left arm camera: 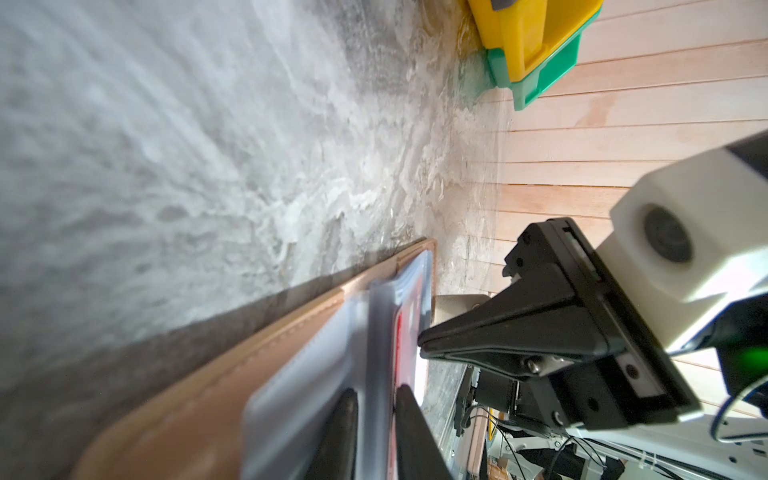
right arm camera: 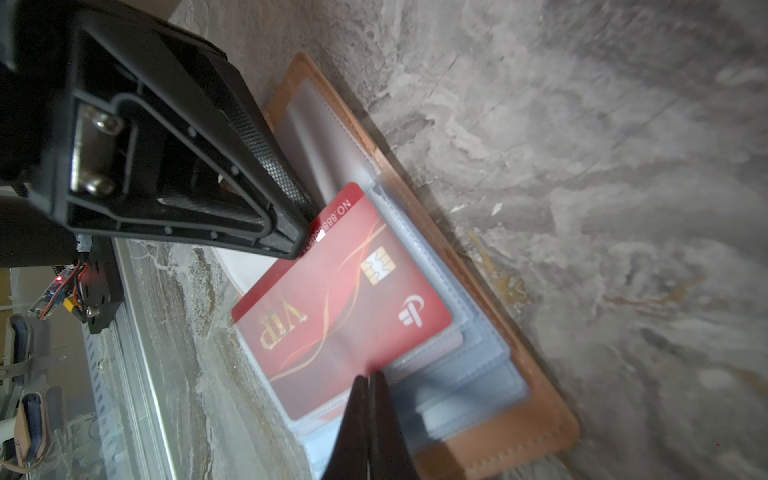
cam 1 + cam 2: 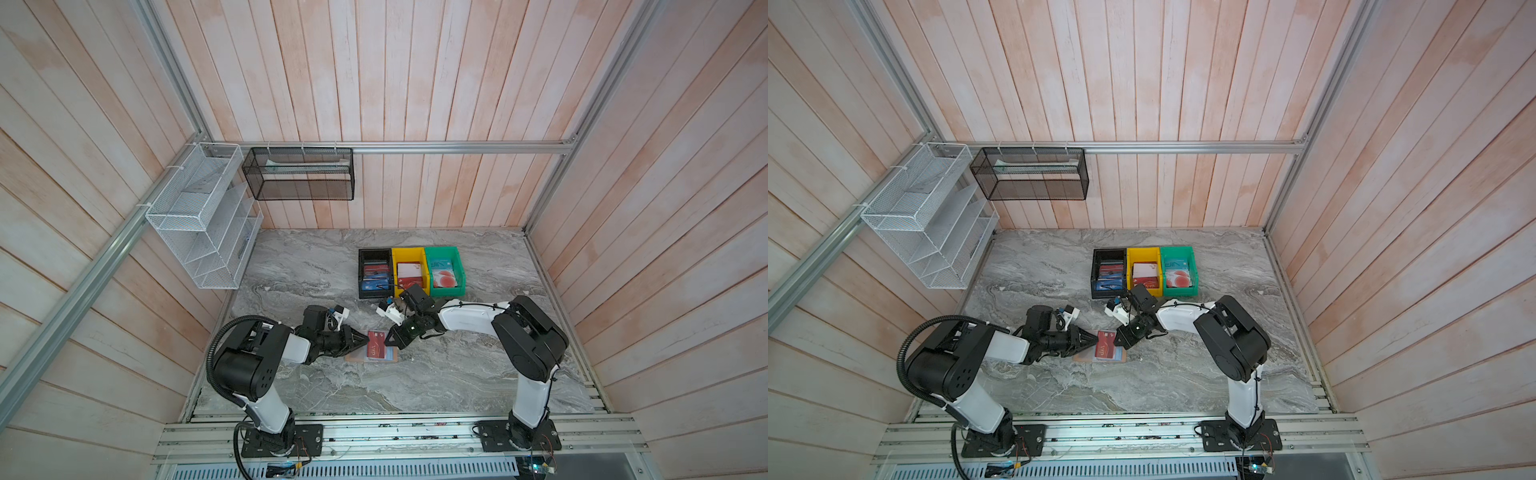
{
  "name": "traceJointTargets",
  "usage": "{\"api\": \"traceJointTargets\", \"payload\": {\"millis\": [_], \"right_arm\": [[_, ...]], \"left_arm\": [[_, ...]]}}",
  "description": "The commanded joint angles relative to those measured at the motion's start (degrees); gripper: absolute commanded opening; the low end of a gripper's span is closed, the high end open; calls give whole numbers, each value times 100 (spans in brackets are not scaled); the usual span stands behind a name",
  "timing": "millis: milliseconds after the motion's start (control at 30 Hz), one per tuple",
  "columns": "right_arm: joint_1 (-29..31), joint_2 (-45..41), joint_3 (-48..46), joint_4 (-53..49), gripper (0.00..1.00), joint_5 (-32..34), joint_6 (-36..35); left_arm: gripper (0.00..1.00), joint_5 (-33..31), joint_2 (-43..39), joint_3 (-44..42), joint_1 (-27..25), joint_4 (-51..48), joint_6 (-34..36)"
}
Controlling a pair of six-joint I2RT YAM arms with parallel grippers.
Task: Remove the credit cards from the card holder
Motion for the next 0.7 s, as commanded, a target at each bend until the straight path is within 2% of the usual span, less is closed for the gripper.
{"api": "traceJointTargets", "payload": {"millis": [0, 267, 667], "right_arm": [[64, 187, -3, -152, 0, 52, 24], [65, 177, -23, -162, 0, 85, 25], [66, 230, 5, -196, 0, 70, -5]], "left_arm": [[19, -1, 64, 54, -29, 41, 37], [9, -9, 55, 54, -29, 8, 46], [7, 78, 77, 106, -82, 66, 11]]}}
